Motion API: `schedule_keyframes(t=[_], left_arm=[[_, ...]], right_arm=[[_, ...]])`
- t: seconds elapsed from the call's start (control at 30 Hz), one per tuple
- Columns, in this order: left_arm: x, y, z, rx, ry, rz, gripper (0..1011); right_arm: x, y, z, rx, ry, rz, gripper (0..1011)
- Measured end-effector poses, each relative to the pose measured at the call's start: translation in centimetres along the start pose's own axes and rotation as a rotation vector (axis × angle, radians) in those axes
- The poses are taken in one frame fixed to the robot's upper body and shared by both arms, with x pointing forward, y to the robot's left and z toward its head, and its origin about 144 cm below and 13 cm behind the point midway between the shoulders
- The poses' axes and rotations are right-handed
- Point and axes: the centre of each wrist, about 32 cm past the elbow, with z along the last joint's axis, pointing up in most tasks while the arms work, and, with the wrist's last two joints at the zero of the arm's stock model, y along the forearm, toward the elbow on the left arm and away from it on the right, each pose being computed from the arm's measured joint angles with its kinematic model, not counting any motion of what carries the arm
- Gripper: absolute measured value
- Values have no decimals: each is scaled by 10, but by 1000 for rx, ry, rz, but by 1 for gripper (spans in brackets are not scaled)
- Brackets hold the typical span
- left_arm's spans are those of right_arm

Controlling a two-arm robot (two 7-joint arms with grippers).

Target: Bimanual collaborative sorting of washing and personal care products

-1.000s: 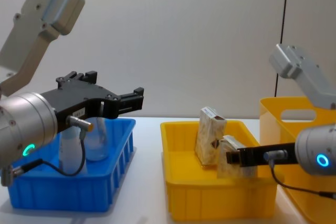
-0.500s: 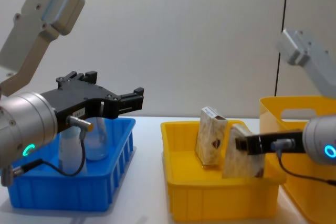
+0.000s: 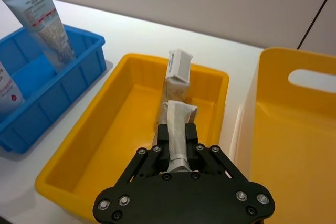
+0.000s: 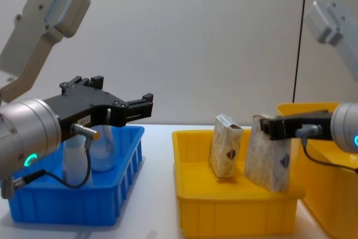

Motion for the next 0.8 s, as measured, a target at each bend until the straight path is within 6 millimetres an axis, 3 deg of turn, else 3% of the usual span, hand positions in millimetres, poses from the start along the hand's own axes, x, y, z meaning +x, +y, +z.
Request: schedule_keyframes(t=[0.8], left_arm=[[0, 0, 0, 0, 0, 0, 1001]], right_arm=[[7, -30, 32, 157, -94, -110, 83]])
